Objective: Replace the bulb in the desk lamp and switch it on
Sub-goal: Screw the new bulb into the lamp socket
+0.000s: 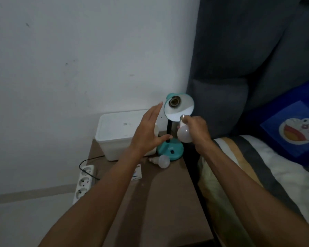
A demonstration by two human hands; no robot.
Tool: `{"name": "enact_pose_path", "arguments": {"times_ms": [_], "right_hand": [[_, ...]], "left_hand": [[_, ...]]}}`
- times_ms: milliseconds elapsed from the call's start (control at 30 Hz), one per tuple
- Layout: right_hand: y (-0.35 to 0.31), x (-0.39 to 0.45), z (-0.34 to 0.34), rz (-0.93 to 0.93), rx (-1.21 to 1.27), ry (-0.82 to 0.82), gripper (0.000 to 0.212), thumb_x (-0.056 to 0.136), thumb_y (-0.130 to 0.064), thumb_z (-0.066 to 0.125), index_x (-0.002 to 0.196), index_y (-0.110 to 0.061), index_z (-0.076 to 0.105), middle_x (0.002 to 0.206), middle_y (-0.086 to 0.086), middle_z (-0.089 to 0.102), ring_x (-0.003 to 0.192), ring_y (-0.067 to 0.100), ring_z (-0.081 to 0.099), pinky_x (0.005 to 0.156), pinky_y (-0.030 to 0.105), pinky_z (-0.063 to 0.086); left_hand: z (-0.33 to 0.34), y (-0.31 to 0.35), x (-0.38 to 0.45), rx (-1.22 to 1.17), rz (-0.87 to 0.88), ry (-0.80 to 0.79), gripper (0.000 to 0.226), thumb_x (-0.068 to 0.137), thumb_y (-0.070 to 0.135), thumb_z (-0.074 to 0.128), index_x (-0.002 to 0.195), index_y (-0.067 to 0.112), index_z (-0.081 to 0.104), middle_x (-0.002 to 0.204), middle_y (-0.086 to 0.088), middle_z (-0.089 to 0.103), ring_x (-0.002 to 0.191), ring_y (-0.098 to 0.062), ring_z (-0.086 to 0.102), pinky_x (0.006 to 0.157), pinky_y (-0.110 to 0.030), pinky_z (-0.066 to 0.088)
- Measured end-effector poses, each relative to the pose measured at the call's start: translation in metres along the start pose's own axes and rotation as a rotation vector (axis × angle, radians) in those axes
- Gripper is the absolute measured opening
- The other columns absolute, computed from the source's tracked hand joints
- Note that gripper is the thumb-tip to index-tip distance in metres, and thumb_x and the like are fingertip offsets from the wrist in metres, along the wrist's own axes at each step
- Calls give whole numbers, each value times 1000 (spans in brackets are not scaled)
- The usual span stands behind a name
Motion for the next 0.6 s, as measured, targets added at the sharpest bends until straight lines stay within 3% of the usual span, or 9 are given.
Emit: {"name": "enact_pose_path", "arguments": {"times_ms": [133,233,333,433,500,600], "right_hand": [[-9,12,-4,76,193,-42,18,83,-31,73,98,-21,69,107,9,70,98,29,68,61,44,61],[-13,23,-2,44,195,-37,13,85,-25,70,97,-24,71,108,3,66,99,27,64,66,47,63],[-15,30,2,-21,70,-37,36,65,-21,67,100,-26,70,102,-2,67,97,21,63,78,47,61],[-13,32,3,-111,-113,-44,52,70,-13,71,120,-22,59,109,-1,61,85,5,58,57,20,48],[-9,35,2,-188,-190,-10,58,74,-16,75,127,-20,53,113,-1,55,82,3,54,52,11,41],[-8,36,4,-301,-259,60,54,74,-21,78,122,-20,53,116,1,57,90,12,59,64,17,48]], "left_hand": [[7,-6,35,-87,17,-105,133,64,37,97,163,14,12,169,-6,22,155,-20,24,124,-29,22],[15,-15,52,-67,32,-153,136,63,36,98,163,18,8,170,-3,19,156,-19,21,124,-29,21],[23,-20,63,-48,66,-172,133,64,36,98,164,19,12,170,-1,21,156,-18,22,125,-32,26],[30,-24,69,-49,88,-157,126,69,33,96,164,18,16,169,1,25,156,-15,25,126,-31,28],[32,-26,70,-41,95,-136,121,72,29,95,164,18,17,169,2,26,155,-13,27,125,-32,30],[32,-28,70,-29,111,-106,113,77,27,91,164,17,19,168,2,29,154,-13,30,123,-38,35]]}}
Point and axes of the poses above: each hand's wrist, its own x-axis towards the middle knuckle, its own z-axis out of the palm, y = z × x, the point moved 2 cm from there along x, towards the middle knuckle
